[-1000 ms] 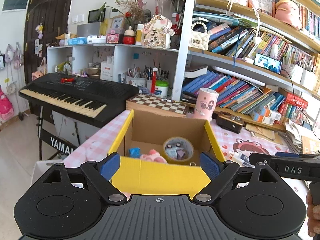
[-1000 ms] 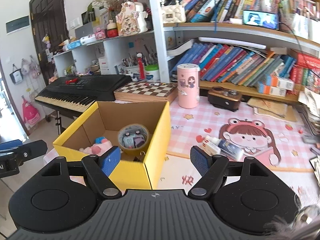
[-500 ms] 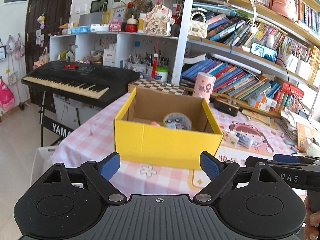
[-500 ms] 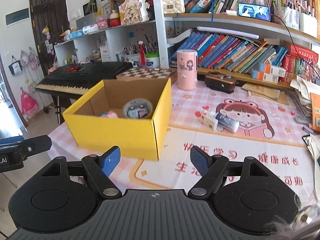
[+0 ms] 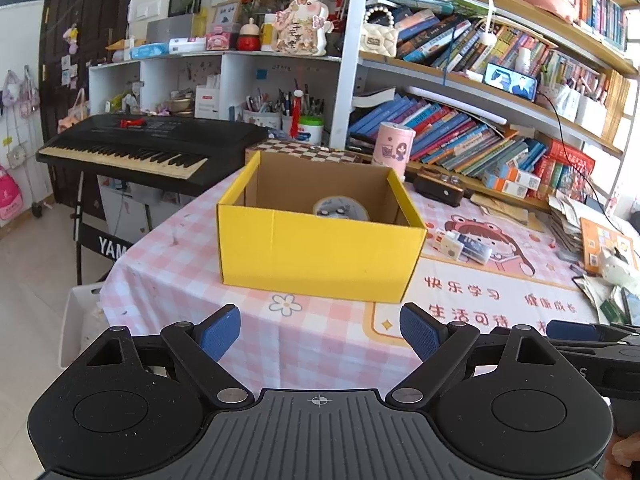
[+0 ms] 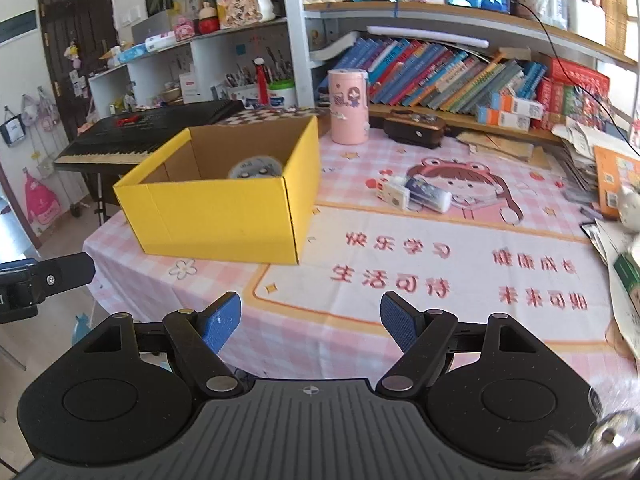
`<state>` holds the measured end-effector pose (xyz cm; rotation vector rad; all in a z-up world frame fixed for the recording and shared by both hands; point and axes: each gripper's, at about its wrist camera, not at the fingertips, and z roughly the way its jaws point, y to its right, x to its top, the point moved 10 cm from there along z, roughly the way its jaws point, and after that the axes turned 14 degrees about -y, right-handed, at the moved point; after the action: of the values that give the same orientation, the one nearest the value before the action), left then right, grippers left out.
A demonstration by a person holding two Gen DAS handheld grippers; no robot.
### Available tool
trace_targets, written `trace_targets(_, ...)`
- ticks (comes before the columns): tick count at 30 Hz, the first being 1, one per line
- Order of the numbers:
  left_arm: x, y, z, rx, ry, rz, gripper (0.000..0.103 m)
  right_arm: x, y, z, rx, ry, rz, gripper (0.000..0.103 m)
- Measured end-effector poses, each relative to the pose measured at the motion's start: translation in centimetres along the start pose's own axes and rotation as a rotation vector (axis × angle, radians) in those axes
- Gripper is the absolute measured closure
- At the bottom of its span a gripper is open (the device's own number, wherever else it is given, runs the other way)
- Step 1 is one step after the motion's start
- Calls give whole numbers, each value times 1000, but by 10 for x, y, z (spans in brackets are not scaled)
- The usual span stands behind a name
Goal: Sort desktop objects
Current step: 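Withdraw both tools up and away from the yellow box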
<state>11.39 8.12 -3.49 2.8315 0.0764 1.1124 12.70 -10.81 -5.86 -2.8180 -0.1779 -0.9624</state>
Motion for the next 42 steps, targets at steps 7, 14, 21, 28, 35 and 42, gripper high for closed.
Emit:
trace_targets(7, -17, 8, -1, 4, -14, 21, 14, -15, -6, -2, -17, -6, -26, 28)
trace_targets(14, -28, 19, 3, -29, -40, 43, 14, -24, -8, -4, -28, -19, -49, 27)
trace_targets(21, -34, 35, 10, -71, -65, 65, 14, -34, 9, -6, -64, -34, -15, 27)
trace_targets(28, -36, 55, 17, -111, -85, 104, 14, -39, 26, -8, -98, -44, 26, 27)
trace_targets(35, -33, 70, 25, -132, -93, 130, 14, -38, 42, -7, -113, -46, 52, 27)
trace_targets(42, -23, 88, 34, -150, -94, 145, 14, -28, 61, -4, -127, -46, 65, 27)
